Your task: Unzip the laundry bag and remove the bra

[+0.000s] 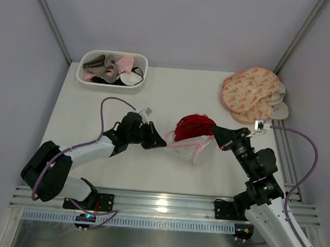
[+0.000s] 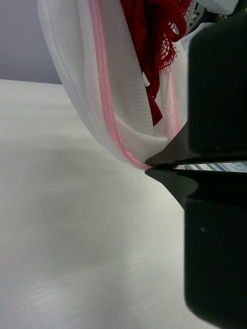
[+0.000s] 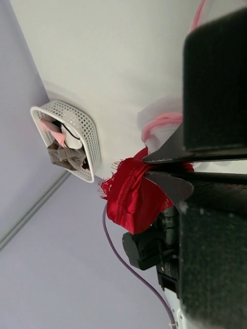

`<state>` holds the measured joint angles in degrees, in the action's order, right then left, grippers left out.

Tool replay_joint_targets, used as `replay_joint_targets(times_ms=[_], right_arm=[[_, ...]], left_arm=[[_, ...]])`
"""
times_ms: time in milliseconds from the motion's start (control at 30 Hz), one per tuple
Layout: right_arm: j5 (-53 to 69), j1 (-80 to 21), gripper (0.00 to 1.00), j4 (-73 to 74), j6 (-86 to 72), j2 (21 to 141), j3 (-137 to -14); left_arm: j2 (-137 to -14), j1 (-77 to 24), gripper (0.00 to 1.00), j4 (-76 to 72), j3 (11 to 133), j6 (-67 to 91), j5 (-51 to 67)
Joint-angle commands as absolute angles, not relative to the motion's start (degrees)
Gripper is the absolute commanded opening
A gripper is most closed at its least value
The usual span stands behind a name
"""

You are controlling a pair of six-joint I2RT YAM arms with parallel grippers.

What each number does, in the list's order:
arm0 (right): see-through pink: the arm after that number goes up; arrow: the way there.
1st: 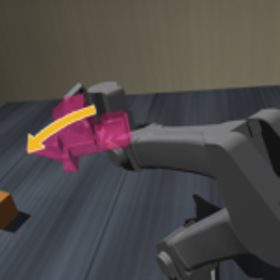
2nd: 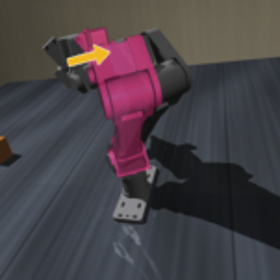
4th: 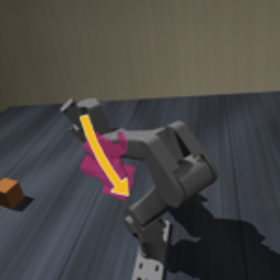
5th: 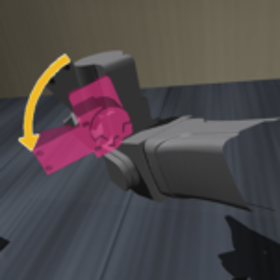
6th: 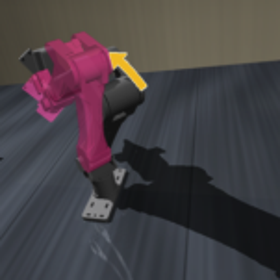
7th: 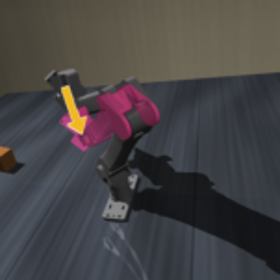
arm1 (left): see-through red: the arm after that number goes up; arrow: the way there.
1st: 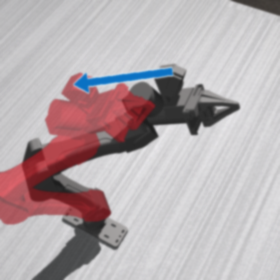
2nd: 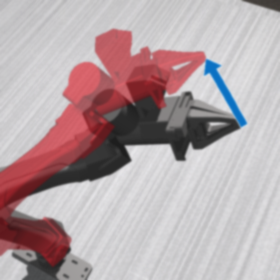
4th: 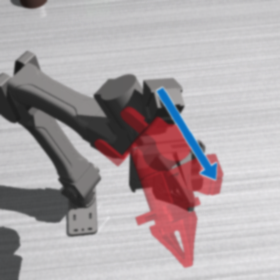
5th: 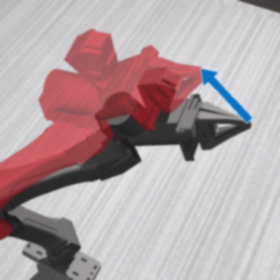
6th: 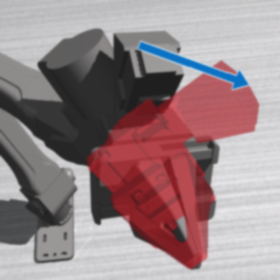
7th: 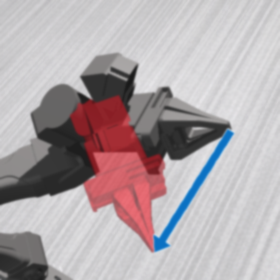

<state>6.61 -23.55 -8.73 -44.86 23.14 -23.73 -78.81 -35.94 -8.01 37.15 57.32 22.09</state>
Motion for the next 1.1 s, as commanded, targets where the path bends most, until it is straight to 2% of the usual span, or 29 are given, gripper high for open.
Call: replay_joint_targets(times_ms=[0,333,567,733,767,800,867,933,967,1067], right_arm=[[-4.7,-22.9,0.03,-14.0,-42.0,18.6,-29.7],[-10.1,-23.0,0.03,-5.0,-37.2,16.2,-34.9],[-3.4,-23.0,0.04,-5.0,-37.3,21.3,-36.3],[7.0,-23.0,0.04,-4.5,-35.2,33.3,-41.6],[8.8,-23.0,0.04,-4.3,-34.6,35.7,-44.1],[10.9,-23.0,0.04,-4.4,-34.0,40.6,-45.6],[16.4,-23.0,0.04,-4.1,-31.7,45.9,-50.4],[19.5,-23.0,0.03,-3.4,-29.3,53.7,-56.1],[21.9,-23.1,0.03,-2.9,-28.6,56.4,-58.1],[24.9,-23.1,0.04,-1.7,-26.6,65.2,-65.2]], left_arm=[[-78.4,-36.0,0.0,3.4,35.8,51.6,18.9],[-75.3,-36.6,0.0,9.3,34.4,48.0,17.6],[-74.5,-36.6,0.0,8.9,36.2,49.0,17.5],[-70.2,-36.5,0.01,9.1,37.4,51.0,14.1],[-69.1,-36.5,0.14,9.2,37.5,51.2,12.0],[-68.0,-36.5,0.18,9.7,37.8,51.4,11.0],[-64.7,-36.4,0.18,11.0,38.7,51.6,9.1],[-62.7,-36.4,0.36,12.4,39.9,51.6,6.7],[-61.0,-36.4,0.54,12.9,40.3,51.3,5.8],[-59.5,-36.3,0.81,15.5,42.4,50.7,3.4]])
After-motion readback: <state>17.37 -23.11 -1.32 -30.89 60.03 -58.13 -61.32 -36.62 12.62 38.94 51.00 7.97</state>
